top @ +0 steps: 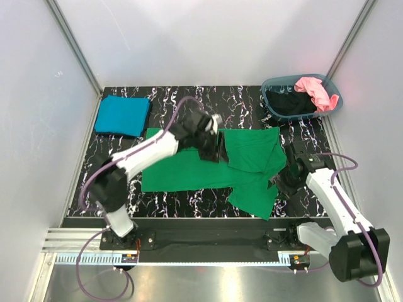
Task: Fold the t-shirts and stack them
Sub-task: Fold the tshirt
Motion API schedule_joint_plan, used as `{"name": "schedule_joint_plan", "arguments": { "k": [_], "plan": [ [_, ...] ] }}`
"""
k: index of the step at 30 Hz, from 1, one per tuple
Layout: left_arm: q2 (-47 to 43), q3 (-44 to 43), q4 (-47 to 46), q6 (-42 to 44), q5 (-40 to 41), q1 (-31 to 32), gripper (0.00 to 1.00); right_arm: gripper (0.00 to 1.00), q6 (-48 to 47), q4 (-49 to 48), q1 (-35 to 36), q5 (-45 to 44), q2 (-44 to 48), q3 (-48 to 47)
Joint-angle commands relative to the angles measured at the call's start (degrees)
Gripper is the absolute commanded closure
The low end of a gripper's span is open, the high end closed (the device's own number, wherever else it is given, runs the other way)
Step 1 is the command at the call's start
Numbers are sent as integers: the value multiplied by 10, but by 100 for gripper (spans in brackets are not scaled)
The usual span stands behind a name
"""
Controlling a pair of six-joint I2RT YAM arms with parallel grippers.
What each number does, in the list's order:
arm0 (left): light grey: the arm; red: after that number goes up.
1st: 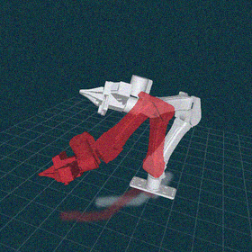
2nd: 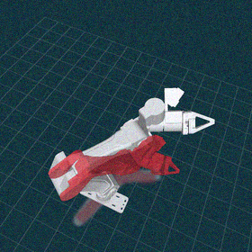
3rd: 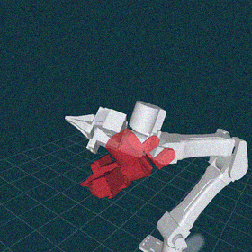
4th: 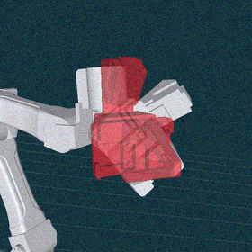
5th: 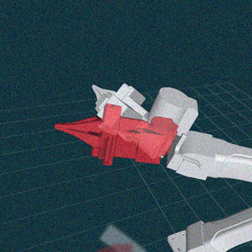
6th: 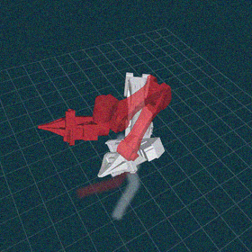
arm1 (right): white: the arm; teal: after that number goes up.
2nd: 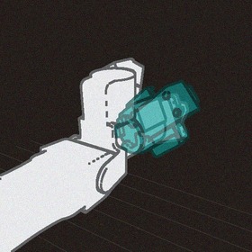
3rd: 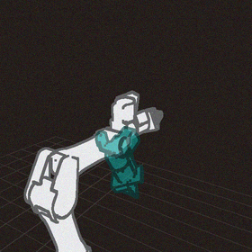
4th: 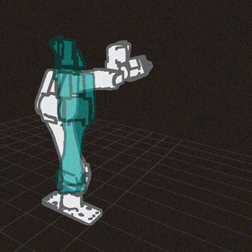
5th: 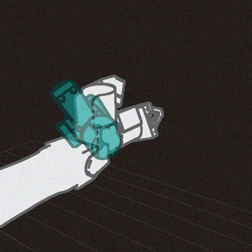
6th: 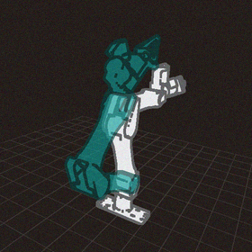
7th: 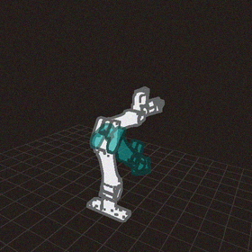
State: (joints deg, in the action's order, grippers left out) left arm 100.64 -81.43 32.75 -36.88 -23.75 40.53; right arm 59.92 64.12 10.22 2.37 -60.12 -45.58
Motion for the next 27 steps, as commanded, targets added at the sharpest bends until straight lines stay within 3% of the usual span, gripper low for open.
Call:
{"name": "schedule_joint_plan", "arguments": {
  "k": [1,5,8,12,16,27],
  "plan": [
    [-37,90,-20,16,15,46,46,47,9,41,1,-20,32,-31],
    [-50,151,-100,-45,-21,107,45,49,24,49,1,-42,66,-6],
    [-31,158,-115,-98,-10,137,45,52,27,30,1,-8,75,44],
    [8,149,-119,-96,12,165,44,55,52,8,3,33,87,98],
    [45,124,-103,-88,35,189,43,50,110,-5,3,27,79,114],
    [92,87,-66,-92,83,202,43,48,132,8,3,13,95,110]
  ]
}}
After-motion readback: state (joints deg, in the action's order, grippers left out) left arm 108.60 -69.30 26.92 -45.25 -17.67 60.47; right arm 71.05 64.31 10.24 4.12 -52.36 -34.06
